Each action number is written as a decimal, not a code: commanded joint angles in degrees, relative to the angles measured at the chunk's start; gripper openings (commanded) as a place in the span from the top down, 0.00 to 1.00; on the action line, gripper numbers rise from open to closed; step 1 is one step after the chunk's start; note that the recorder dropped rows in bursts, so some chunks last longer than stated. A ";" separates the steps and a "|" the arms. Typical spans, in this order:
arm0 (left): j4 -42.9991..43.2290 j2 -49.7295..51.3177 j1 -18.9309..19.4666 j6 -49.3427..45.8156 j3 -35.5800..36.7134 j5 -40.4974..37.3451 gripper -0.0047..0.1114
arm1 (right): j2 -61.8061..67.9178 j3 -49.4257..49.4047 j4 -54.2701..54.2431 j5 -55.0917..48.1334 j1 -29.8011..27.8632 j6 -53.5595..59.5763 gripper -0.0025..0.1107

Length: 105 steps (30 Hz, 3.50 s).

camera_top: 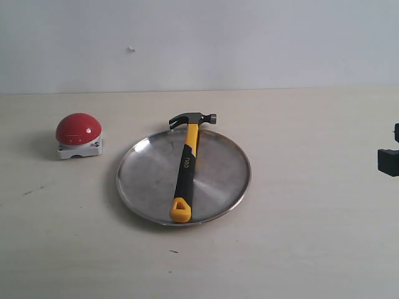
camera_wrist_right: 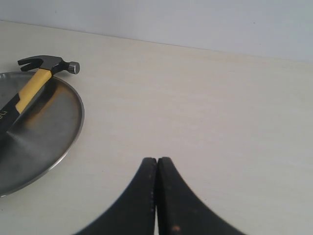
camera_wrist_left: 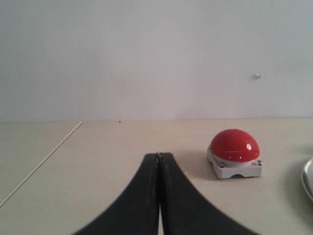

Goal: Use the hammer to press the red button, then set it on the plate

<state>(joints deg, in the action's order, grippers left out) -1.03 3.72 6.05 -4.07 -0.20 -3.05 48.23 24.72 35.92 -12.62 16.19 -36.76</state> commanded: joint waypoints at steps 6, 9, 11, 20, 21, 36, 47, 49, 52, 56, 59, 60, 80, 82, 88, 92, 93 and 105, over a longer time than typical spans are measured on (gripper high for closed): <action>0.29 -0.29 0.21 -0.29 0.20 -7.75 0.96 | -0.39 -0.28 0.14 0.41 -0.18 0.18 0.98; 0.31 -1.55 0.24 -0.29 0.20 -8.03 0.96 | -0.39 -0.28 0.14 0.41 -0.18 0.18 0.98; 0.31 -2.12 0.24 -0.29 0.20 -8.03 0.96 | -0.39 -0.28 0.14 0.41 -0.18 0.08 0.98; 0.31 -2.12 0.24 -0.29 0.20 -8.03 0.96 | -0.39 -0.28 0.14 0.41 -0.18 0.19 0.98; 0.31 -2.12 0.24 -0.29 0.20 -8.03 0.96 | -0.39 -0.28 0.14 0.41 -0.18 0.19 0.98; 0.31 -2.12 0.24 -0.29 0.20 -8.03 0.96 | -1.32 -0.28 3.19 0.80 -0.18 0.87 0.98; 0.31 -2.12 0.24 -0.29 0.20 -8.03 0.96 | -35.00 -0.32 0.13 1.40 -7.55 -4.89 0.98; 0.31 -2.12 0.24 -0.29 0.20 -8.03 0.96 | -39.55 -0.32 0.13 1.40 -7.55 -4.89 0.98; 0.31 -2.12 0.24 -0.29 0.20 -8.03 0.96 | -44.53 -0.32 0.13 0.79 -7.55 -4.89 0.98; 0.31 -2.12 0.24 -0.29 0.20 -8.03 0.96 | -45.60 -1.72 0.14 -0.56 -7.55 -4.89 0.98; 0.31 -2.12 0.24 -0.29 0.20 -8.03 0.96 | -45.60 -4.99 -1.51 -1.14 -7.55 -4.19 0.98; 0.31 -2.12 0.24 -0.29 0.20 -8.03 0.96 | -45.60 -6.56 -3.51 -0.83 -7.55 -2.02 0.98; 0.31 -2.12 0.24 -0.29 0.20 -8.03 0.96 | -45.71 -24.72 -26.46 5.46 -18.19 28.05 0.98; 0.31 -2.12 0.24 -0.29 0.20 -8.03 0.96 | -45.71 -24.72 -26.21 5.17 -18.19 28.17 0.98; 0.31 -2.12 0.24 -0.29 0.20 -8.03 0.96 | -45.71 -24.72 -26.20 -2.00 -18.19 28.64 0.98; 0.31 -2.12 0.24 -0.29 0.20 -8.03 0.96 | -45.71 -24.72 -26.20 -2.01 -18.19 28.52 0.98; 0.31 -2.12 0.24 -0.29 0.20 -8.03 0.96 | -45.71 -24.72 -26.20 -2.01 -18.19 28.52 0.98; 0.31 -2.12 0.24 -0.29 0.20 -8.03 0.96 | -45.71 -24.72 -26.20 -2.21 -18.19 28.08 0.98</action>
<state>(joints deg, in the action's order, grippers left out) -0.69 1.90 6.05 -4.40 0.04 -11.03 2.95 0.27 9.64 -15.13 -1.65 -8.61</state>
